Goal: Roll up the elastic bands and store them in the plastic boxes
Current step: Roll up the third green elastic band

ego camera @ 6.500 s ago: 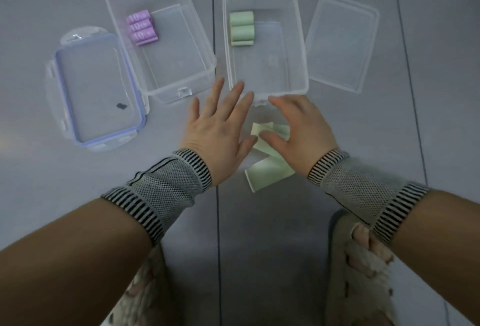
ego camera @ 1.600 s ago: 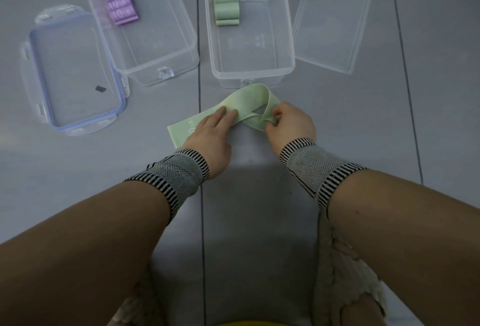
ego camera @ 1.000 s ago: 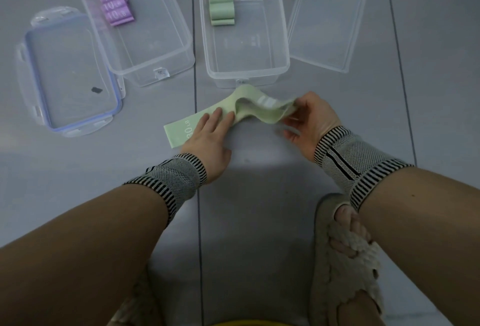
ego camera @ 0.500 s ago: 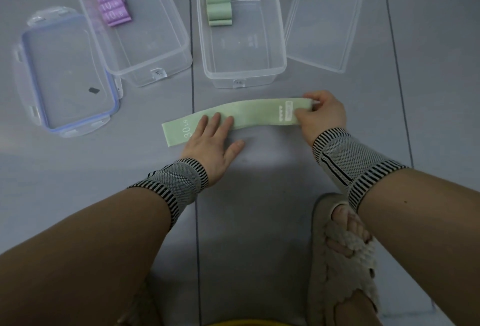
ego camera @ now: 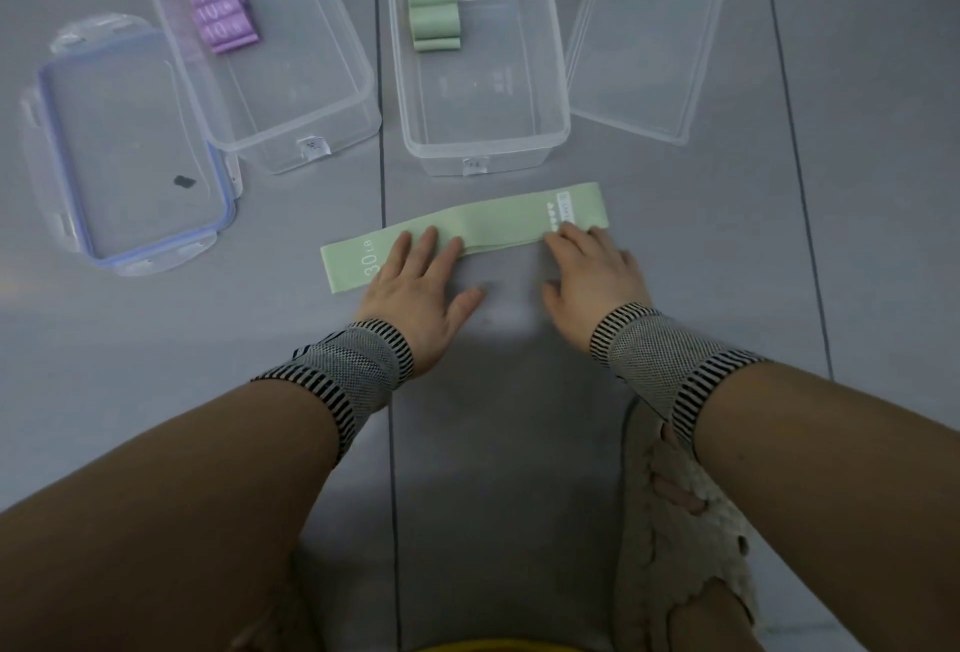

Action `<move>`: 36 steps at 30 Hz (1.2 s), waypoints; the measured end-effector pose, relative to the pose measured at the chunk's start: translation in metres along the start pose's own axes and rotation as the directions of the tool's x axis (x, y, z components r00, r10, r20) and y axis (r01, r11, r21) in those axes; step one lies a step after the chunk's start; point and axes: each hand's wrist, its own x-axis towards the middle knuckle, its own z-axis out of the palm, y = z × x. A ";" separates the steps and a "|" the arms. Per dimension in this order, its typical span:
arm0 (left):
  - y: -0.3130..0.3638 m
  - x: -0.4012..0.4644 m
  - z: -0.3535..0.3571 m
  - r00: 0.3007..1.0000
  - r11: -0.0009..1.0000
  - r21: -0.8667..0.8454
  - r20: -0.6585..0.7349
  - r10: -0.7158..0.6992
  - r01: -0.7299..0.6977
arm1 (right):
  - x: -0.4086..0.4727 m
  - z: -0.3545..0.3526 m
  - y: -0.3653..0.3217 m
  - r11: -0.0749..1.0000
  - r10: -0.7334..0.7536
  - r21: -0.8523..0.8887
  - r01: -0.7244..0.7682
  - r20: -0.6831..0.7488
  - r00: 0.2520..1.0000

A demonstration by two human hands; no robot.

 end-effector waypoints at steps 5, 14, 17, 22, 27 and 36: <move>-0.008 -0.004 0.000 0.999 0.997 0.076 -0.039 -0.013 0.016 | -0.001 -0.001 0.001 0.998 0.020 -0.061 -0.020 0.001 1.000; -0.024 0.019 -0.018 0.993 0.991 0.127 -0.109 -0.035 0.048 | 0.027 -0.014 -0.029 0.965 -0.213 -0.150 0.215 0.032 0.977; -0.024 0.025 -0.021 0.994 0.988 0.149 -0.111 -0.019 0.036 | 0.037 -0.012 -0.046 0.936 -0.296 -0.189 0.298 0.038 0.954; -0.029 0.022 -0.015 0.986 0.986 0.166 -0.165 0.006 0.022 | 0.038 -0.003 -0.051 0.925 -0.312 -0.208 0.318 0.062 0.948; -0.030 0.021 -0.013 0.988 0.982 0.186 -0.156 0.023 0.007 | 0.036 0.000 -0.051 0.926 -0.312 -0.204 0.318 0.063 0.948; -0.034 0.007 -0.006 0.991 0.985 0.164 -0.131 -0.029 0.051 | 0.012 0.010 -0.051 0.958 -0.261 -0.110 0.265 0.051 0.964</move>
